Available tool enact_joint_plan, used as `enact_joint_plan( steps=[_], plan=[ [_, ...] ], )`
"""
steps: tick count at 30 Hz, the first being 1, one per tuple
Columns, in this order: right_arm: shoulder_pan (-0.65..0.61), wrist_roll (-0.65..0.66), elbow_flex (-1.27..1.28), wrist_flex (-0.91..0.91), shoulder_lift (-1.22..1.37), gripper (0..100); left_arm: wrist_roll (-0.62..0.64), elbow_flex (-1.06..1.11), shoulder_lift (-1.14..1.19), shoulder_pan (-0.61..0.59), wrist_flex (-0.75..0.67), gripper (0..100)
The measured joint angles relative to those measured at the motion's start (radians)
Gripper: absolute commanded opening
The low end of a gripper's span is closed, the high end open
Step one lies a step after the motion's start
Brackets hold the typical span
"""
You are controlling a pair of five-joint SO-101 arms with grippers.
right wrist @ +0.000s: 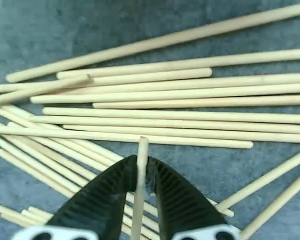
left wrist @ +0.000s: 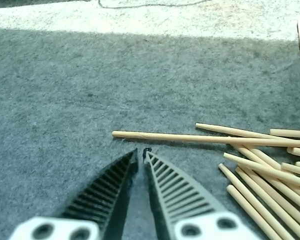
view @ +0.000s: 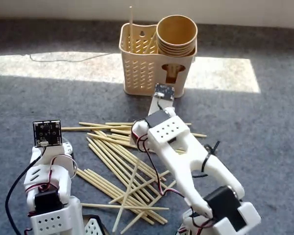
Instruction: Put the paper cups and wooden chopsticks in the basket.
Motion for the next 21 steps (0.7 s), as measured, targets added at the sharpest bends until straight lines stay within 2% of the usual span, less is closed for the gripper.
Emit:
enact_joint_plan(
  steps=[2, 10, 17, 21],
  plan=[
    [0.0, 0.006, 0.0, 0.0, -0.069, 0.5, 0.0, 0.0, 0.0, 0.0, 0.0, 4],
    [0.0, 0.175, -0.051, 0.0, -0.302, 0.5, 0.0, 0.0, 0.0, 0.0, 0.0, 4],
    [0.021, 0.341, -0.262, -0.002, -0.333, 0.5, 0.0, 0.0, 0.0, 0.0, 0.0, 4],
    [0.063, 0.439, -0.382, -0.104, -0.333, 0.5, 0.0, 0.005, 0.0, 0.0, 0.0, 4]
  ],
)
